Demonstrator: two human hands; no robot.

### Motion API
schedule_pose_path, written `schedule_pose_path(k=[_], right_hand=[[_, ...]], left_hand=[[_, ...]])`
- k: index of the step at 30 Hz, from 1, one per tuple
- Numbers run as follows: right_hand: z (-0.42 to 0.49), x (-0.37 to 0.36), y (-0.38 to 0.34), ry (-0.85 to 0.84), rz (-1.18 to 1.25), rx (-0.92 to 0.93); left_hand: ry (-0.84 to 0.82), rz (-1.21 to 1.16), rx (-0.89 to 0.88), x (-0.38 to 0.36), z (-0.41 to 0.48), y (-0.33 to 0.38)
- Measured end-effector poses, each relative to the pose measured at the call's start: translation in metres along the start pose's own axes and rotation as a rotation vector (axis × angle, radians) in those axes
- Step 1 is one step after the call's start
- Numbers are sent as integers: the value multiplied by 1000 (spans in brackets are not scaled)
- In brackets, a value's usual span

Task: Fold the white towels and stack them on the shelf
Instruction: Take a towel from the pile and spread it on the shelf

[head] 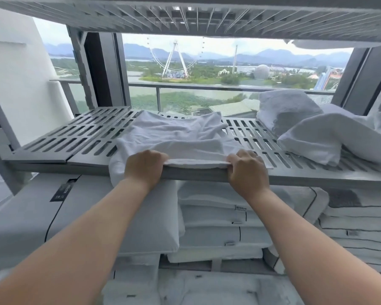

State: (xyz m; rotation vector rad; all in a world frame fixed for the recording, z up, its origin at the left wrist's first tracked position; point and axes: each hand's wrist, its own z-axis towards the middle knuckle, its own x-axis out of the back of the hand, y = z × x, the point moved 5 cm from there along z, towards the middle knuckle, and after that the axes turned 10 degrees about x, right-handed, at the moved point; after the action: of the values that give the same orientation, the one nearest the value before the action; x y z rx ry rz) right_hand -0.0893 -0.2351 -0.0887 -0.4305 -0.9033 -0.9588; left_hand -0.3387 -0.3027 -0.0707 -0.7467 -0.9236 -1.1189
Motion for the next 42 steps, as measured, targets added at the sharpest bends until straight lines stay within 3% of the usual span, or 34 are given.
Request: schedule_pose_path(k=[3,9,14,20,23,28,32,38,42], right_hand=[[-11,1,-1,17,12,30],[-21,4,-4,40,52,73],[-17,6,-3,-5,200,35],[-18,6,8,-166,228,84],[-14,8,12,-158,258,31],[25,11,6,3,163,-46],[66,-10,5,-42,217,-96],[120,-66,27,-292,306,-171],[135,-98,52,-386,345,-130]], left_hand=[[-79,-42,29,-6,5,-9],[-486,-138,-51,-22,7,8],[-487,-309,-26,-18,13,19],[-508,-270,12,-25,21,14],[-418,-327,25,-21,25,10],[85,-321,84,3,39,-2],[182,-345,107,3,72,-10],[4,-375,86,-38,157,-11],[-430,-283,52,-98,208,-1]])
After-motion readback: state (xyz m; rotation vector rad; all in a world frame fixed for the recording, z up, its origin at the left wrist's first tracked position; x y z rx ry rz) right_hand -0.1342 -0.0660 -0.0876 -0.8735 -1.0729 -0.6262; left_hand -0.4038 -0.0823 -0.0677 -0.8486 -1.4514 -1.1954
